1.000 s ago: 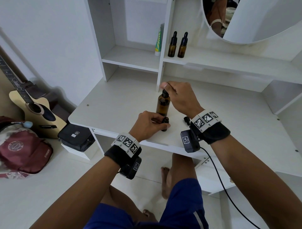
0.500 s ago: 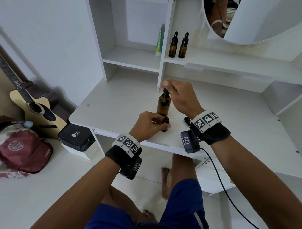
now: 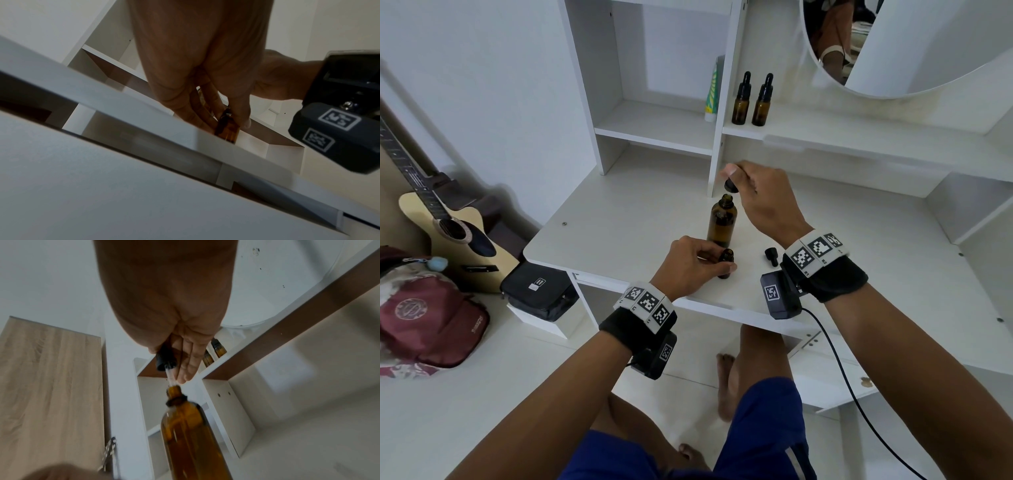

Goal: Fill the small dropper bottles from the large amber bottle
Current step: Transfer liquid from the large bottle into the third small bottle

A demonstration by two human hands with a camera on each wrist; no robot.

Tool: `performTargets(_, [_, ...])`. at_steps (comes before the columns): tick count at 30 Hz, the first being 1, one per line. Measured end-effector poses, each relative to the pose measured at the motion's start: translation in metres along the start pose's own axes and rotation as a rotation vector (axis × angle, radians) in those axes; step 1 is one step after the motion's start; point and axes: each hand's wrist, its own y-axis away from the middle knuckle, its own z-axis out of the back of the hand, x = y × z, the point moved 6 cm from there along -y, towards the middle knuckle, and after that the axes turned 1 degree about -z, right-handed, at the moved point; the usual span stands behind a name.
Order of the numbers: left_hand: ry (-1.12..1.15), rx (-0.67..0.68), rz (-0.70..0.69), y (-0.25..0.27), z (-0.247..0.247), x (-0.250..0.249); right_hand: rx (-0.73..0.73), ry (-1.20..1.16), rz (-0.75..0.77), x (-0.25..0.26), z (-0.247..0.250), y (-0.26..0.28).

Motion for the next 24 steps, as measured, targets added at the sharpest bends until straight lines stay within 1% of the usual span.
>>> performTargets(2, [0.003, 0.002, 0.005, 0.000, 0.000, 0.001, -0.041, -0.041, 0.007, 0.005, 0.011, -0.003])
performTargets(7, [0.025, 0.014, 0.022, 0.001, -0.001, 0.001, -0.157, -0.079, 0.105, 0.024, 0.038, -0.006])
performTargets(12, [0.044, 0.023, 0.019, 0.002, 0.000, -0.002, -0.204, -0.140, 0.121, 0.033, 0.056, 0.004])
performTargets(15, [0.043, 0.024, 0.013, 0.003, 0.000, -0.003, -0.140, -0.158, 0.122, 0.035, 0.052, 0.016])
performTargets(19, [0.061, 0.033, 0.014, 0.004, -0.001, -0.003, -0.023, -0.121, 0.049, 0.026, 0.036, 0.029])
performTargets(21, [0.059, 0.031, 0.012, 0.004, 0.000, -0.004, -0.005, -0.132, 0.021, 0.024, 0.031, 0.034])
performTargets(24, [0.041, 0.025, -0.003, 0.004, 0.000, -0.005, -0.005, -0.133, 0.023, 0.025, 0.027, 0.038])
